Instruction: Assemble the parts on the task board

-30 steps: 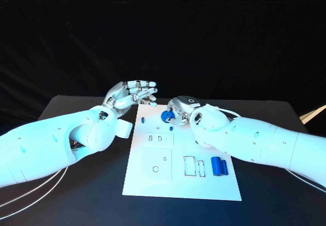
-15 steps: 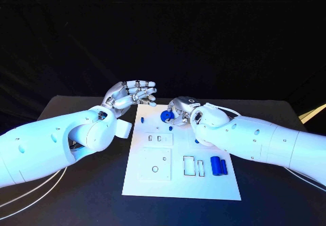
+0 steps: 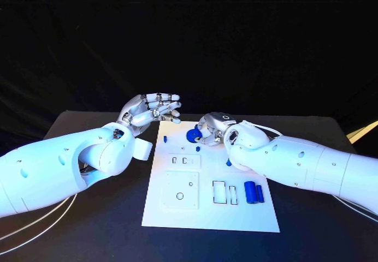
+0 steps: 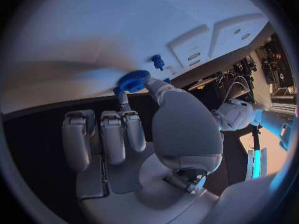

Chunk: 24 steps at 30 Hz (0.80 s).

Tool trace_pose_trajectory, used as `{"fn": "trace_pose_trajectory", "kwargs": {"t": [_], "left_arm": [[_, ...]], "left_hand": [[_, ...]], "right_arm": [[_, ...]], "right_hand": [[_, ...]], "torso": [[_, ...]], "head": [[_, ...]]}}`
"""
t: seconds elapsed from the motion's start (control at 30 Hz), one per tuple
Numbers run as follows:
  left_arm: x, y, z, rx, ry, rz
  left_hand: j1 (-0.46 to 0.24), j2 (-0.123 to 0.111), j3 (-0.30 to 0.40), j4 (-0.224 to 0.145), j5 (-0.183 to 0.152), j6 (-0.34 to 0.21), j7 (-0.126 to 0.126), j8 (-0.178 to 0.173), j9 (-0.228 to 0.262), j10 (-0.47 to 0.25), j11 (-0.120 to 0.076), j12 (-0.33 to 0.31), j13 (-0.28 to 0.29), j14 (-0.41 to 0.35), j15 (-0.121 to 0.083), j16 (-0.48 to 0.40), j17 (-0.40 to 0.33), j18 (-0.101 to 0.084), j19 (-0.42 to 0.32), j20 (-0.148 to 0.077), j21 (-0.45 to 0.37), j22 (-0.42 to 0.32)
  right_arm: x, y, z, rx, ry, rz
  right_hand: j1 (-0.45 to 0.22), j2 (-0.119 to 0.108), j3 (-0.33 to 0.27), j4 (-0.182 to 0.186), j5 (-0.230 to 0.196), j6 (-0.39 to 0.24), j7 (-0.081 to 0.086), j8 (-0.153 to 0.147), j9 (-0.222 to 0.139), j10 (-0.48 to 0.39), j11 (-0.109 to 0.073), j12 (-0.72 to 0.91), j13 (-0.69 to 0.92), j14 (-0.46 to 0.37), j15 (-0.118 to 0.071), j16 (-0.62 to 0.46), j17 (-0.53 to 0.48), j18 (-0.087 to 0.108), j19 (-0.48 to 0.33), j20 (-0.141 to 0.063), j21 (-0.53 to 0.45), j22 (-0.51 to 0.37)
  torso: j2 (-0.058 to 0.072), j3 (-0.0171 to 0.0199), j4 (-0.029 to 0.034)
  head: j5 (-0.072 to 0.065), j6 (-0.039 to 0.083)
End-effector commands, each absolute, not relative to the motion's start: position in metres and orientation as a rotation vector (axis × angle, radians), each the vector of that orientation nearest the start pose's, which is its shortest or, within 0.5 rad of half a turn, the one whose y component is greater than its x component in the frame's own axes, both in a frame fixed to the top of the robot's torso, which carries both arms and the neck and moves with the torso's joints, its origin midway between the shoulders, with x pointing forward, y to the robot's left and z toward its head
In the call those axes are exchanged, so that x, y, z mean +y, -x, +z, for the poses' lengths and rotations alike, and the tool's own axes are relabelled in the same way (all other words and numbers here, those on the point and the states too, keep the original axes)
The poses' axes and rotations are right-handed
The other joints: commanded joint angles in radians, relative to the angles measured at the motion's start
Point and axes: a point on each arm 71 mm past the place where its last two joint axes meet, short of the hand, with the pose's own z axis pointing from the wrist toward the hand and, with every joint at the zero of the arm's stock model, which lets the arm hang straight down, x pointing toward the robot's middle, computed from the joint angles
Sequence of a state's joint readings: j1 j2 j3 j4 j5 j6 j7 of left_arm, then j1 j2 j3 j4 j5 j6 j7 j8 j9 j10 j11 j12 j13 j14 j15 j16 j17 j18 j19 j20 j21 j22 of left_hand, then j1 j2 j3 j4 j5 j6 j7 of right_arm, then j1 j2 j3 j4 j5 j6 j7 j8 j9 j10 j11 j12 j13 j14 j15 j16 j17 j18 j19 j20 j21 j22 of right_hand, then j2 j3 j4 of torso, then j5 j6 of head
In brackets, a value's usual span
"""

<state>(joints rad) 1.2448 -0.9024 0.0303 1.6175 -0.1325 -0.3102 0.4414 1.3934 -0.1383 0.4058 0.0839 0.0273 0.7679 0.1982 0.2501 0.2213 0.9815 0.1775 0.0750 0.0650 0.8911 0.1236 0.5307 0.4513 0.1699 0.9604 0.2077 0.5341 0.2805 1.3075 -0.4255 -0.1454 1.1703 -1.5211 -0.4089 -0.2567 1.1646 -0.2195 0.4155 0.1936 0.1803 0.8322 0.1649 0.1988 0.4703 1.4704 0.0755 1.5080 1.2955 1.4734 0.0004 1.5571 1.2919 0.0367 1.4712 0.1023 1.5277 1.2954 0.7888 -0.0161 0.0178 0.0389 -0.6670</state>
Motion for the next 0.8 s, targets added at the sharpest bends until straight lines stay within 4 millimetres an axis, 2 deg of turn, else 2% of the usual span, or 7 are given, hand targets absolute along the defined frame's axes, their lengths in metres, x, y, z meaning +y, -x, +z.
{"fn": "trace_pose_trajectory", "kwargs": {"t": [0.03,0.23,0.37,0.43,0.6,0.77,0.8], "left_arm": [[0.209,-0.484,-0.116,1.31,0.865,-1.641],[0.211,-0.485,-0.116,1.307,0.867,-1.635],[0.213,-0.485,-0.116,1.306,0.869,-1.631],[0.214,-0.486,-0.116,1.305,0.869,-1.63],[0.216,-0.486,-0.117,1.304,0.873,-1.624],[0.217,-0.486,-0.118,1.305,0.876,-1.624],[0.217,-0.486,-0.118,1.305,0.877,-1.624]], "left_hand": [[-0.001,0.011,0.01,-0.012,0.022,-0.014,0.029,0.007,0.018,-0.005,0.002,-0.008,0.005,-0.009,-0.002,0.017,0.018,0.004,-0.019,-0.004,0.011,0.019],[-0.001,0.011,0.01,-0.012,0.022,-0.014,0.029,0.007,0.018,-0.005,0.002,-0.008,0.005,-0.009,-0.002,0.017,0.018,0.004,-0.019,-0.004,0.011,0.019],[-0.001,0.011,0.01,-0.012,0.022,-0.014,0.029,0.007,0.018,-0.005,0.002,-0.008,0.005,-0.009,-0.002,0.017,0.018,0.004,-0.019,-0.004,0.011,0.019],[-0.001,0.011,0.01,-0.012,0.022,-0.014,0.029,0.007,0.018,-0.005,0.002,-0.008,0.005,-0.009,-0.002,0.017,0.018,0.004,-0.019,-0.004,0.011,0.019],[-0.001,0.011,0.01,-0.013,0.022,-0.015,0.029,0.006,0.018,-0.005,0.002,-0.008,0.005,-0.01,-0.002,0.018,0.018,0.004,-0.021,-0.004,0.014,0.021],[-0.001,0.011,0.01,-0.013,0.022,-0.015,0.029,0.006,0.018,-0.005,0.002,-0.008,0.005,-0.01,-0.002,0.018,0.018,0.004,-0.021,-0.004,0.014,0.021],[-0.001,0.011,0.01,-0.013,0.022,-0.015,0.029,0.006,0.018,-0.005,0.002,-0.008,0.005,-0.01,-0.002,0.018,0.018,0.004,-0.021,-0.004,0.014,0.021]], "right_arm": [[-0.092,-0.543,-0.171,1.523,0.209,0.52],[-0.106,-0.535,-0.162,1.469,0.176,0.566],[-0.123,-0.529,-0.151,1.442,0.126,0.638],[-0.135,-0.526,-0.146,1.449,0.098,0.682],[-0.181,-0.523,-0.138,1.513,0.011,0.787],[-0.225,-0.522,-0.138,1.55,-0.042,0.809],[-0.234,-0.523,-0.138,1.555,-0.048,0.805]], "right_hand": [[-0.019,0.019,-0.006,0.013,0.016,0.01,0.002,-0.005,0.005,0.029,0.009,-0.002,0.201,0.097,0.009,0.014,0.279,-0.029,0.083,0.012,0.019,0.252],[-0.016,0.019,-0.004,0.012,0.02,0.012,0.001,-0.006,0.006,0.032,0.009,0.0,0.204,0.097,0.009,0.014,0.279,-0.03,0.084,0.012,0.021,0.254],[-0.009,0.014,-0.005,0.006,0.021,0.008,0.003,-0.012,0.005,0.023,0.01,-0.008,0.195,0.097,0.009,0.014,0.279,-0.027,0.078,0.012,0.012,0.245],[-0.001,0.012,-0.005,0.002,0.018,0.004,0.005,-0.017,0.005,0.02,0.012,-0.011,0.193,0.097,0.01,0.014,0.279,-0.025,0.075,0.013,0.008,0.241],[0.068,0.01,0.016,-0.044,0.009,-0.007,0.008,-0.041,0.006,-0.021,0.014,-0.047,0.155,0.092,0.014,0.005,0.256,-0.012,0.043,0.017,-0.038,0.199],[0.128,-0.007,0.031,-0.092,0.026,-0.004,0.002,-0.052,0.012,-0.06,0.009,-0.083,0.12,0.084,0.009,-0.006,0.229,0.001,0.013,0.013,-0.084,0.16],[0.134,-0.01,0.032,-0.098,0.029,-0.003,0.001,-0.053,0.013,-0.065,0.008,-0.087,0.115,0.084,0.008,-0.006,0.23,0.001,0.012,0.012,-0.087,0.157]], "torso": [[0.0,0.0003,0.0014],[-0.002,0.0012,-0.0018],[-0.004,0.0029,-0.0043],[-0.004,0.0028,-0.0043],[-0.011,0.0067,-0.0172],[-0.014,0.0113,-0.0222],[-0.016,0.0134,-0.0239]], "head": [[-0.001,0.002],[-0.002,0.005],[-0.001,0.009],[-0.006,0.013],[-0.007,0.011],[-0.015,0.009],[-0.015,0.008]]}}
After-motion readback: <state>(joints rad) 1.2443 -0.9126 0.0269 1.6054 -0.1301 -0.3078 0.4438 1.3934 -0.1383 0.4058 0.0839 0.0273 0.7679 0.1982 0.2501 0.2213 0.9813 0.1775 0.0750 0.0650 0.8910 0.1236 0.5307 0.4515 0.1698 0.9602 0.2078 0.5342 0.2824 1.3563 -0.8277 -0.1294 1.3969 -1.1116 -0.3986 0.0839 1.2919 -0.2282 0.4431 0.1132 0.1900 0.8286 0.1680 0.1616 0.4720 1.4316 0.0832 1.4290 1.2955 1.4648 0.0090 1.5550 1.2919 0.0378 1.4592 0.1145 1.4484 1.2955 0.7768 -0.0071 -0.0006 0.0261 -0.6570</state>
